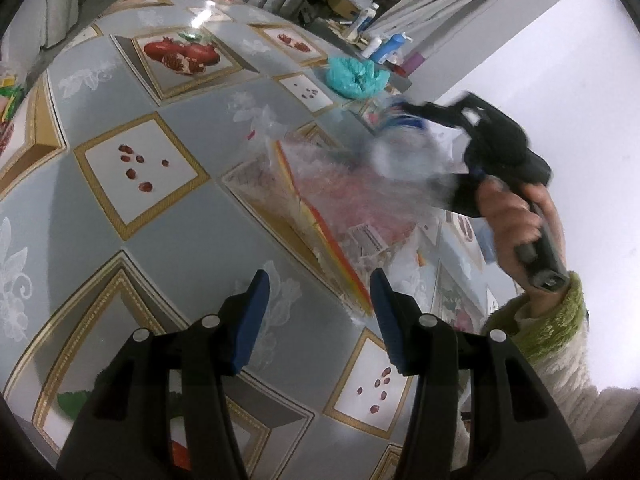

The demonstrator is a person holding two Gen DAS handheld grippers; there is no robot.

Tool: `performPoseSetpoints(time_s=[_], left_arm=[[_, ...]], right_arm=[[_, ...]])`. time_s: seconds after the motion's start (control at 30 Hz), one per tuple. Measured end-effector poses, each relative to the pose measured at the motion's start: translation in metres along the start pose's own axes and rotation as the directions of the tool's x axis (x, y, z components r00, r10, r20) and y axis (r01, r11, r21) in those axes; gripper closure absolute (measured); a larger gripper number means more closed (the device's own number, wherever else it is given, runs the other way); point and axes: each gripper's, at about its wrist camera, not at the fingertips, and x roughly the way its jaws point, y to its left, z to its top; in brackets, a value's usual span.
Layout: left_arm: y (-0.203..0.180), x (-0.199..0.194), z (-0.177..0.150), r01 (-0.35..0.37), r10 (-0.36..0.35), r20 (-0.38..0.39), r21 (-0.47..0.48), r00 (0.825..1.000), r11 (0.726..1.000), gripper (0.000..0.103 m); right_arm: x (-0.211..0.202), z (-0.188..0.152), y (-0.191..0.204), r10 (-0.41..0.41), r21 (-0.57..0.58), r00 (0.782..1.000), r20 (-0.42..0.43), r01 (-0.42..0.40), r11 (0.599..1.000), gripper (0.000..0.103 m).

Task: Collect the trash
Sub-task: 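Grasp the blue-labelled plastic bottle with the right tool, then grasp the clear plastic bag with the left tool while the right tool holds the bottle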

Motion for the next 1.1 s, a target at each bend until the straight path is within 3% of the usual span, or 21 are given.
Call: performPoseSetpoints(time_s=[0.23, 0.4, 0.47, 0.6, 0.67, 0.73, 0.83, 0.93, 1.03, 1.1], left_arm=[[0.001, 0.013, 0.011, 0.019, -0.019, -0.007, -0.031, 1.0, 0.999, 0.053], [-0.008, 0.024, 0.02, -0.012, 0.012, 0.012, -0.023, 1.0, 1.0, 0.055], [-0.013, 0.028, 0.022, -0.045, 0.045, 0.012, -0.002, 0.999, 0.999, 0.073], [-0.026, 0.021, 0.018, -0.08, 0.077, 0.043, 0.073, 0.996, 0.994, 0.082], [-0.036, 0.011, 0.015, -0.083, 0.074, 0.076, 0.126, 0.994, 0.989, 0.085], [-0.045, 0.003, 0.013, -0.038, 0.023, 0.097, 0.161, 0.995, 0.986, 0.085], [-0.049, 0.007, 0.016, 0.0, -0.013, 0.086, 0.154, 0.996, 0.988, 0.085], [-0.047, 0.015, 0.019, 0.012, -0.02, 0.063, 0.117, 0.998, 0.993, 0.075], [-0.05, 0.028, 0.024, 0.011, -0.015, 0.046, 0.098, 0.999, 0.995, 0.075], [-0.056, 0.03, 0.022, -0.017, 0.012, 0.046, 0.114, 0.999, 0.993, 0.081]], right_arm=[[-0.062, -0.031, -0.006, -0.119, -0.212, 0.992, -0.043, 0.108, 0.971, 0.043], [-0.061, -0.061, 0.008, -0.243, -0.341, 0.97, 0.02, 0.235, 0.91, 0.043], [-0.055, -0.071, 0.015, -0.274, -0.376, 0.961, 0.044, 0.27, 0.886, 0.043], [-0.043, -0.09, 0.022, -0.368, -0.459, 0.924, 0.103, 0.372, 0.807, 0.044], [-0.039, -0.097, 0.027, -0.384, -0.494, 0.914, 0.127, 0.394, 0.775, 0.044], [-0.036, -0.099, 0.03, -0.391, -0.509, 0.909, 0.142, 0.406, 0.759, 0.044], [-0.035, -0.099, 0.029, -0.381, -0.516, 0.91, 0.161, 0.407, 0.754, 0.044], [-0.042, -0.114, 0.018, -0.373, -0.519, 0.912, 0.172, 0.406, 0.752, 0.044], [-0.043, -0.119, 0.014, -0.369, -0.521, 0.911, 0.185, 0.409, 0.75, 0.044], [-0.047, -0.123, 0.016, -0.39, -0.521, 0.897, 0.209, 0.439, 0.732, 0.044]])
